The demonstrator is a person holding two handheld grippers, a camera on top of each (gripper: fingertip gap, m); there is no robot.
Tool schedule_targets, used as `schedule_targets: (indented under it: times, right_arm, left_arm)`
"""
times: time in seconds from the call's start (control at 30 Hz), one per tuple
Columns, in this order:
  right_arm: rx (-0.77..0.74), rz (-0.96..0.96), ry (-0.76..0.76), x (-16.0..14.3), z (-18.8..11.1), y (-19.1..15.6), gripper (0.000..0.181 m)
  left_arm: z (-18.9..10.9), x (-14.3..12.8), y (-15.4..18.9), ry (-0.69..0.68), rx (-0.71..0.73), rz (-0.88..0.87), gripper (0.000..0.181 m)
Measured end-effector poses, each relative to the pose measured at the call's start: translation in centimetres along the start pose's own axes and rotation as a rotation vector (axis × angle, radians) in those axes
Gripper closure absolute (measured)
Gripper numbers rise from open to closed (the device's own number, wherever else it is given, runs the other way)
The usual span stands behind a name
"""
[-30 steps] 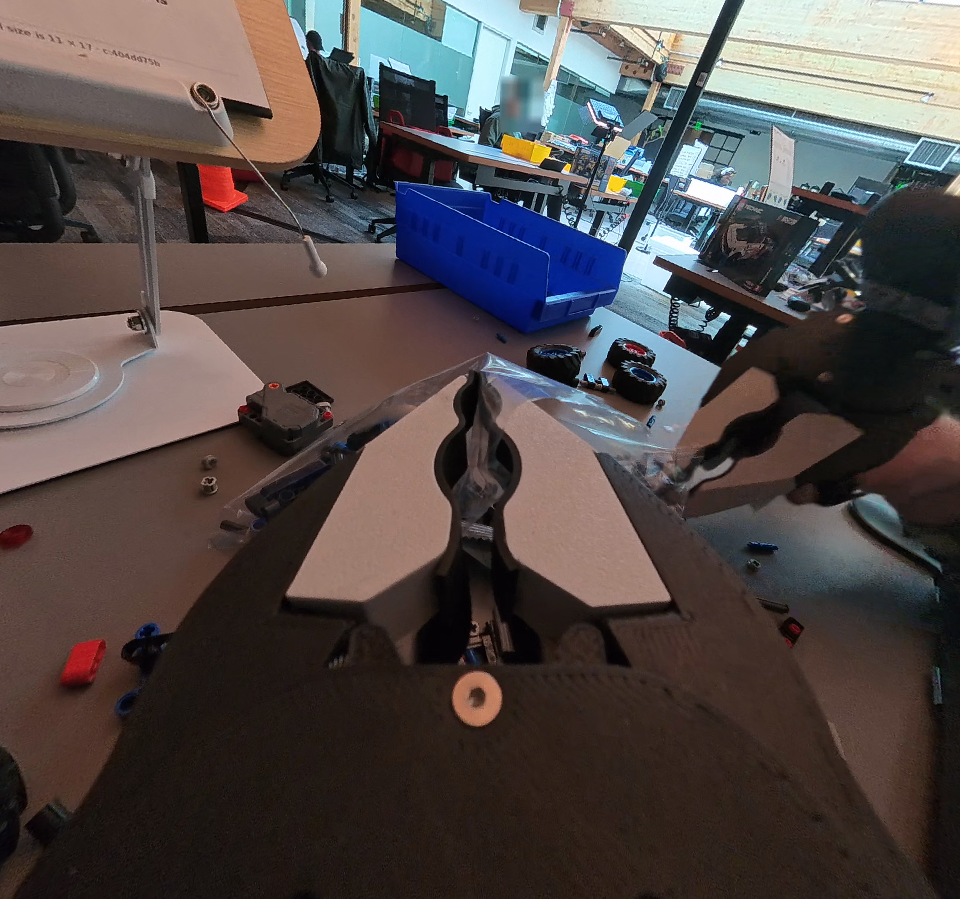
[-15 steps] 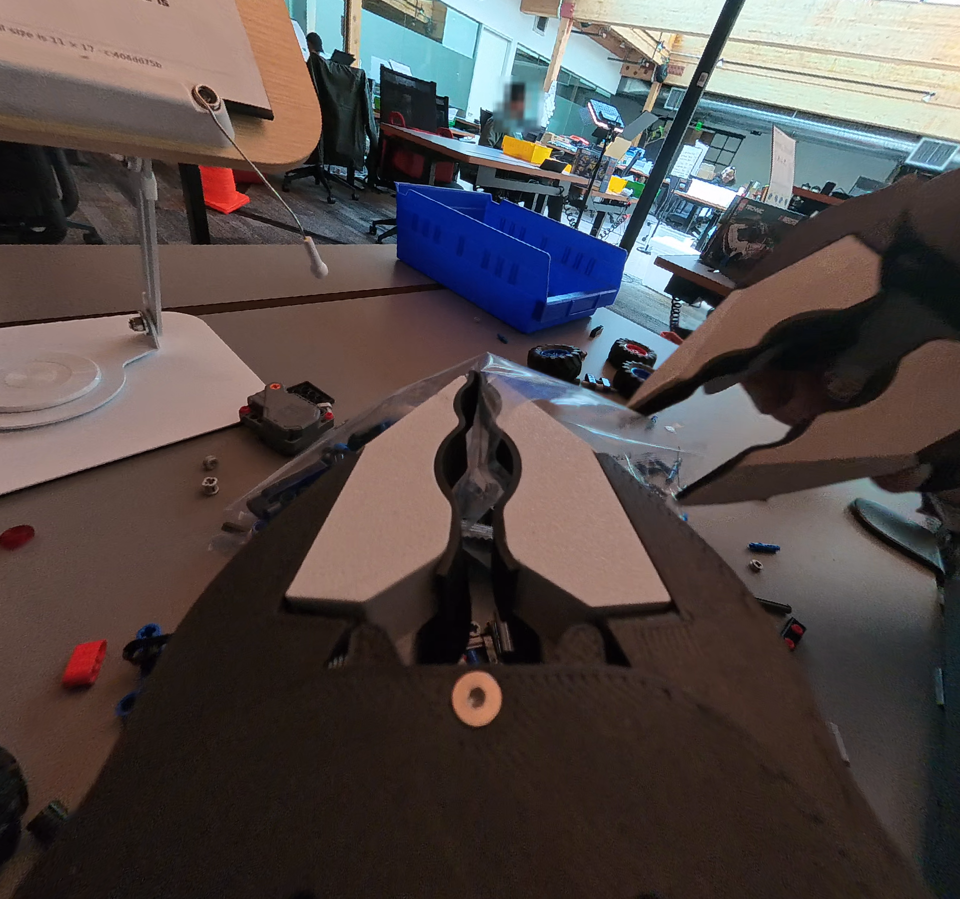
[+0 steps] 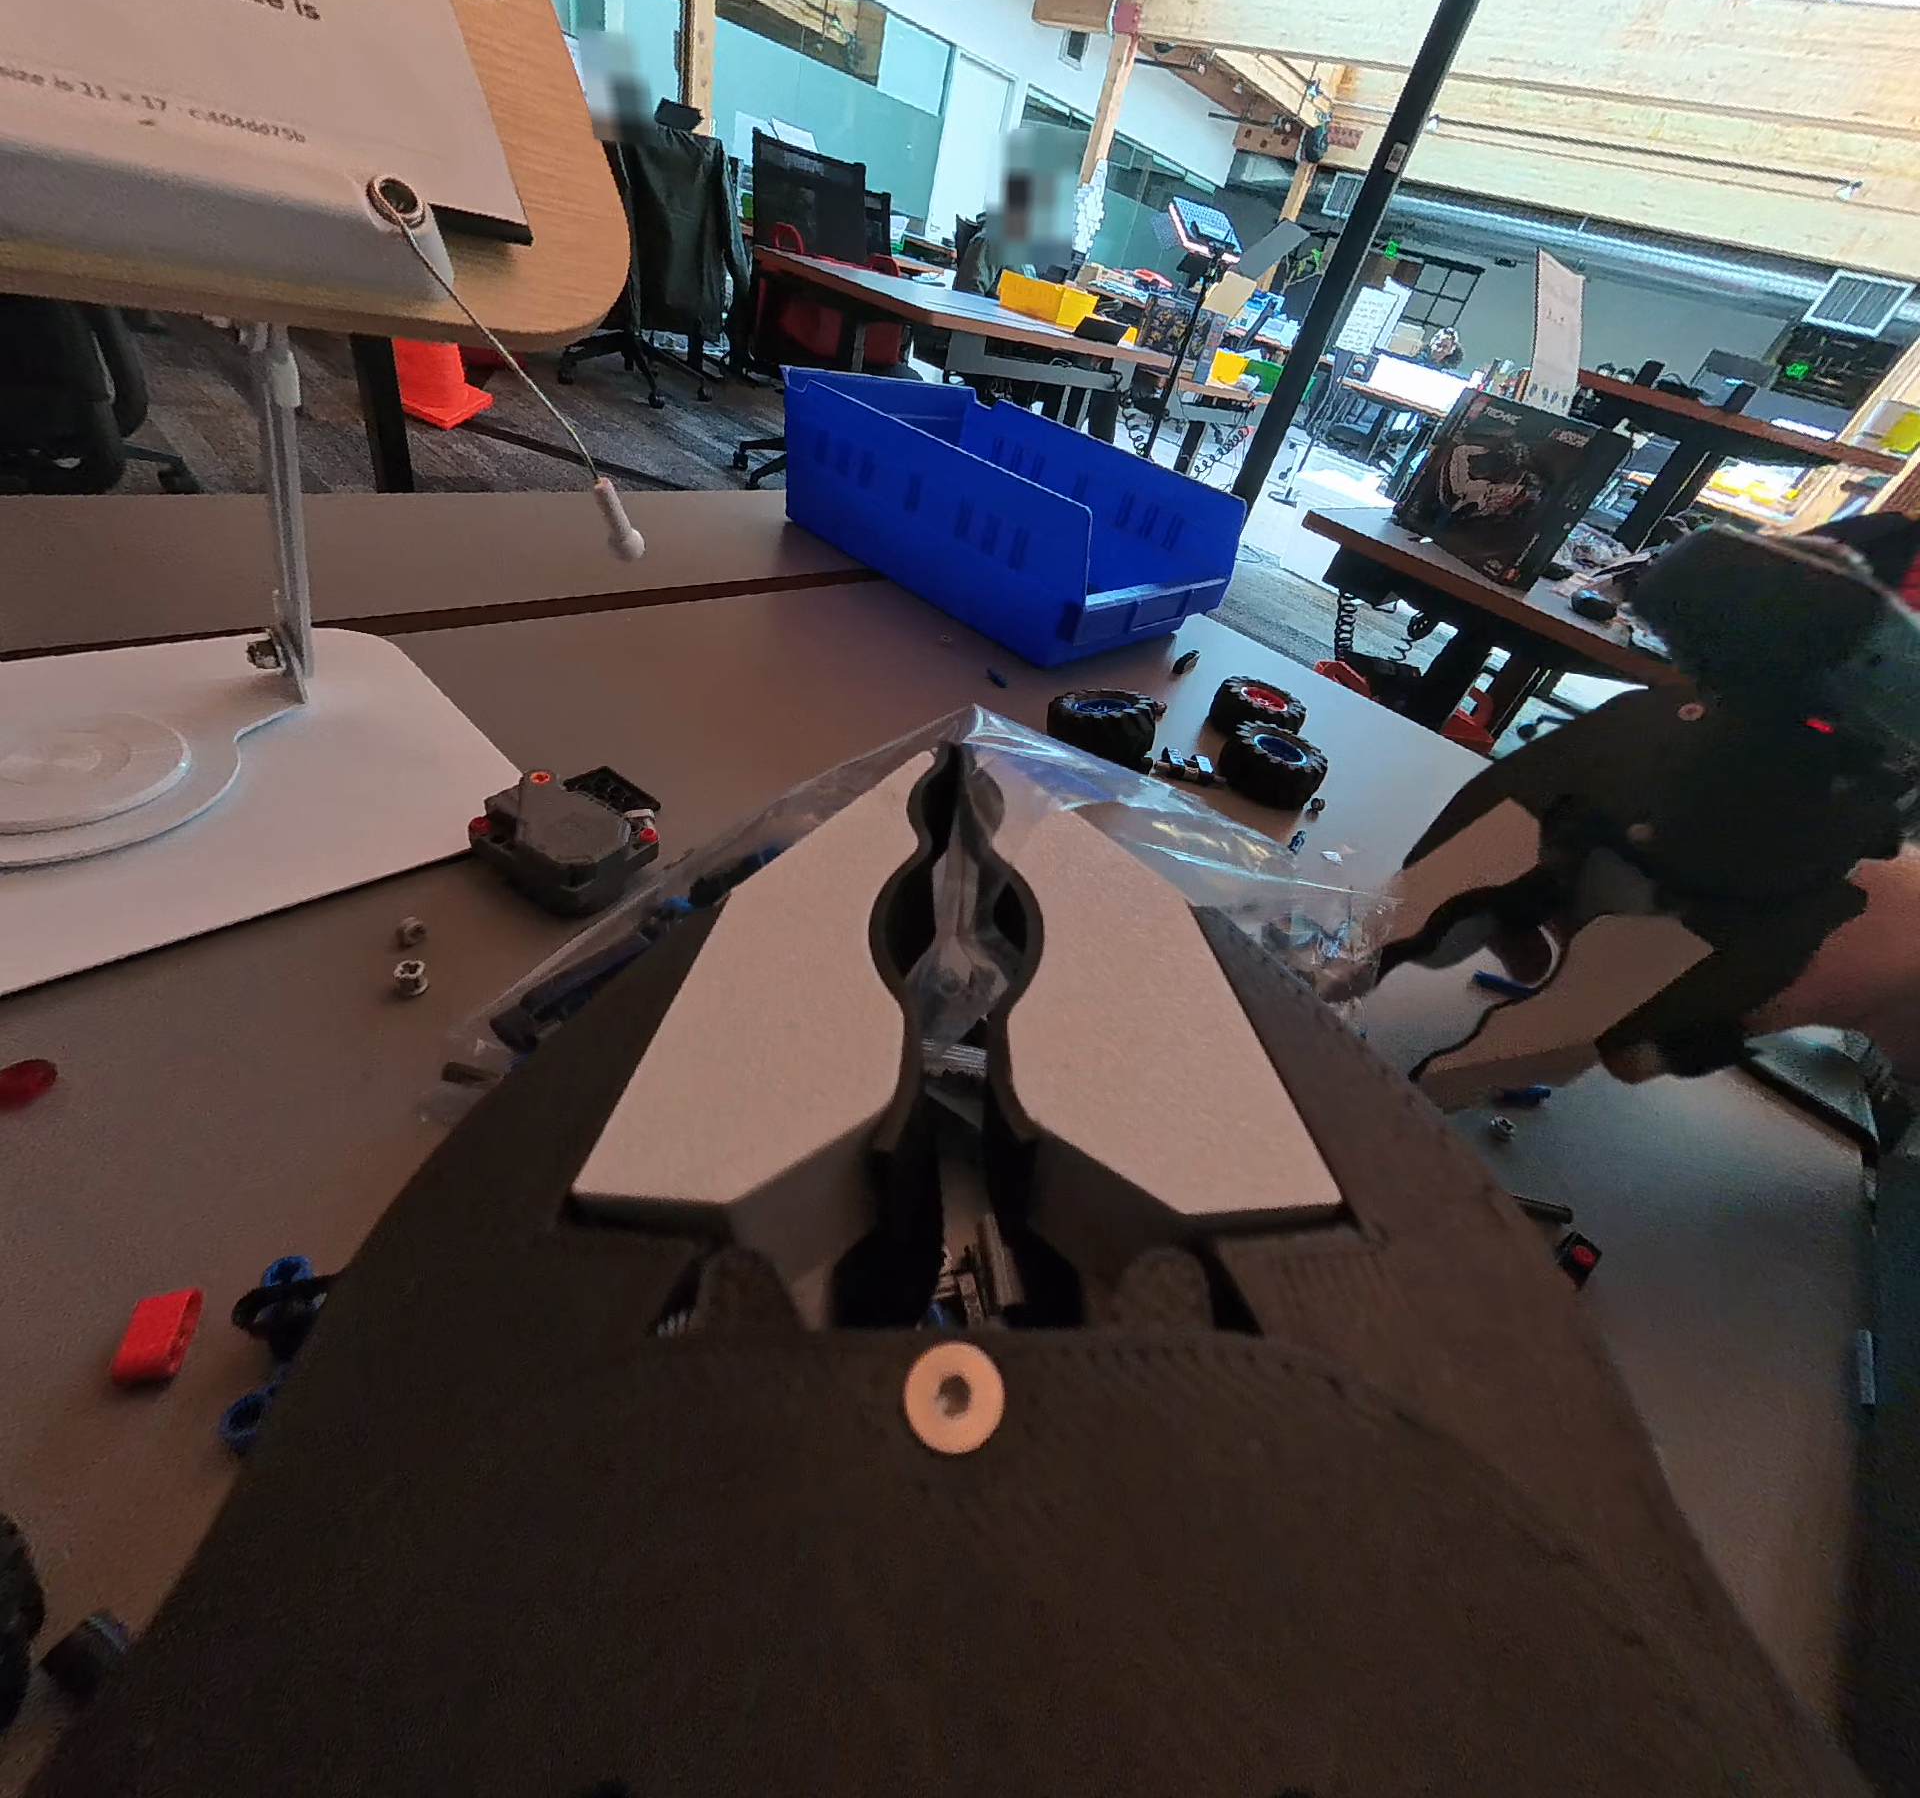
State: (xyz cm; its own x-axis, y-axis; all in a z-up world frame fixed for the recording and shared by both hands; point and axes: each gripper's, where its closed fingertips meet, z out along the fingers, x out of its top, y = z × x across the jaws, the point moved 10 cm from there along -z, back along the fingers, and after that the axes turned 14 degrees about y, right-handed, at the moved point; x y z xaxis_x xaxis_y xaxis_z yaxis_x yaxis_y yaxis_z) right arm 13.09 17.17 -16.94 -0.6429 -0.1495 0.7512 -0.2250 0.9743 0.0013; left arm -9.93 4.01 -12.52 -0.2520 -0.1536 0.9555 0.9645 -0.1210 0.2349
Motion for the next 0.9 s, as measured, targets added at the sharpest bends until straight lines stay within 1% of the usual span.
schedule_targets:
  times: [0.07,0.13,0.2,0.23,0.37,0.47,0.57,0.63,0.67,0.7,0.77,0.8,0.87,0.9]
  right_arm:
    - [-0.009,0.037,-0.018,-0.6,0.8,0.2,0.148]
    - [0.003,0.054,0.007,-0.5,1.0,0.0,0.154]
    - [-0.011,0.049,-0.001,-0.4,1.1,0.0,0.168]
    - [-0.006,0.049,0.0,-0.4,1.2,0.0,0.171]
    - [0.01,0.046,0.01,-0.4,1.1,0.0,0.172]
    - [0.046,0.031,0.063,0.4,0.2,-0.6,0.172]
    - [0.109,-0.03,0.189,3.2,-2.1,-2.2,0.172]
    - [0.142,-0.094,0.286,6.0,-3.3,-3.4,0.172]
    - [0.145,-0.118,0.311,7.5,-3.4,-3.8,0.172]
    - [0.151,-0.139,0.324,8.8,-3.2,-4.1,0.172]
    - [0.148,-0.162,0.328,11.1,-1.7,-4.2,0.172]
    - [0.103,-0.175,0.315,12.0,-0.6,-3.8,0.17]
    - [-0.009,-0.209,0.242,12.7,1.3,-2.8,0.152]
    - [-0.003,-0.212,0.231,12.9,1.6,-2.7,0.148]
  left_arm:
    - [0.0,0.0,0.0,-0.001,0.001,0.0,0.181]
    - [0.0,0.0,0.0,-0.001,0.0,0.0,0.181]
    - [0.1,-0.1,0.0,-0.003,-0.001,0.001,0.181]
    - [0.1,-0.1,0.0,-0.003,-0.001,0.001,0.181]
    - [0.0,0.0,0.0,0.0,0.001,0.0,0.181]
    - [0.0,0.0,0.0,-0.001,0.0,0.001,0.181]
    - [0.1,0.0,0.0,-0.001,-0.002,0.001,0.181]
    - [0.1,0.0,0.1,-0.003,-0.004,0.002,0.181]
    - [0.1,-0.1,0.1,-0.003,-0.004,0.002,0.181]
    - [0.1,0.0,0.1,-0.003,-0.003,0.002,0.181]
    - [0.0,0.0,0.0,-0.002,-0.001,0.002,0.181]
    - [0.0,0.0,0.0,-0.001,0.001,0.003,0.181]
    - [-0.1,0.0,-0.1,0.0,0.004,0.001,0.181]
    - [-0.1,0.0,-0.1,0.001,0.005,0.0,0.181]
